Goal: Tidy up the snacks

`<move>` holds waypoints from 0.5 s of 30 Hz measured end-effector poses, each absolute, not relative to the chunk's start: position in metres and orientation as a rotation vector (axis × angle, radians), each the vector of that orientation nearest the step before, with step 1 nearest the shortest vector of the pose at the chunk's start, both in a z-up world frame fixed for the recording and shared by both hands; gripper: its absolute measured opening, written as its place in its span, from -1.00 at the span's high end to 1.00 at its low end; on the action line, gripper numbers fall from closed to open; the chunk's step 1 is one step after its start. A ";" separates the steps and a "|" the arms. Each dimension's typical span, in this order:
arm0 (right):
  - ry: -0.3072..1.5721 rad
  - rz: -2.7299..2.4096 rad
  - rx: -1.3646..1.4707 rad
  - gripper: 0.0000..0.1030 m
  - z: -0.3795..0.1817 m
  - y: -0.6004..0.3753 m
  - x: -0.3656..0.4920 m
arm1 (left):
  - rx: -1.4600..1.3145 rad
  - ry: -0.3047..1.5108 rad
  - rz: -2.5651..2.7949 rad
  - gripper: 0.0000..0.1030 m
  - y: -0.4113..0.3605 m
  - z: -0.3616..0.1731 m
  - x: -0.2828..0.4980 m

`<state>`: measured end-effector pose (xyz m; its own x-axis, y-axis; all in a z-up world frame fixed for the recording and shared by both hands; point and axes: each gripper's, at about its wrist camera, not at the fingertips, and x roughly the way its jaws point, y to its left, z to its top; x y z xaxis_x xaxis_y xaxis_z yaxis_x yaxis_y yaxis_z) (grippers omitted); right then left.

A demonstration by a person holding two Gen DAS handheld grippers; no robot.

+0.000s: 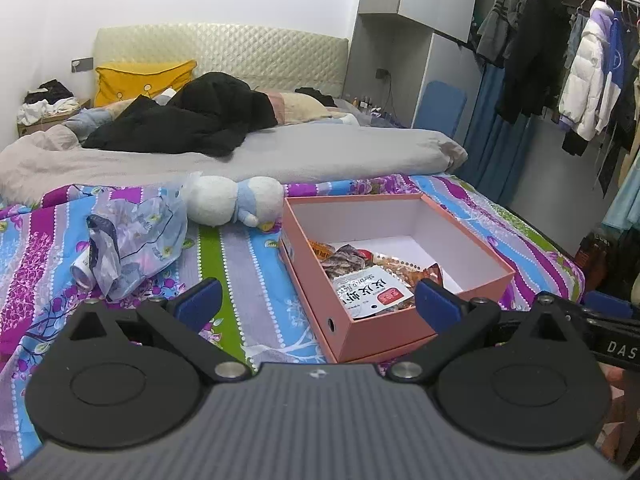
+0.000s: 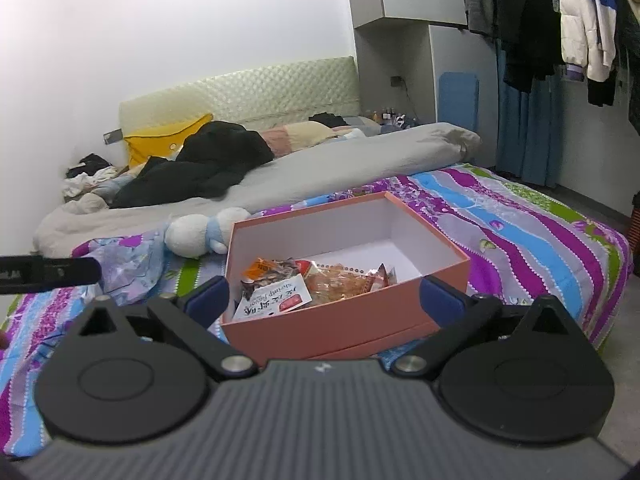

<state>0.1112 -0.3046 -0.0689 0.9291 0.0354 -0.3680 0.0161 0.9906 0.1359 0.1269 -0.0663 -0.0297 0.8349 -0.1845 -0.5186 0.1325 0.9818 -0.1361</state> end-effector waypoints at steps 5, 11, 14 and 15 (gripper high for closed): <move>0.392 0.009 0.141 -1.00 -0.072 -0.307 0.111 | -0.101 0.556 -0.164 -1.00 -0.068 -0.030 0.129; 0.396 0.006 0.142 -1.00 -0.073 -0.308 0.111 | -0.101 0.562 -0.158 -1.00 -0.070 -0.032 0.131; 0.393 0.004 0.147 -1.00 -0.072 -0.309 0.111 | -0.099 0.556 -0.160 -1.00 -0.071 -0.033 0.130; 0.393 0.004 0.148 -1.00 -0.072 -0.309 0.111 | -0.096 0.555 -0.159 -1.00 -0.072 -0.033 0.130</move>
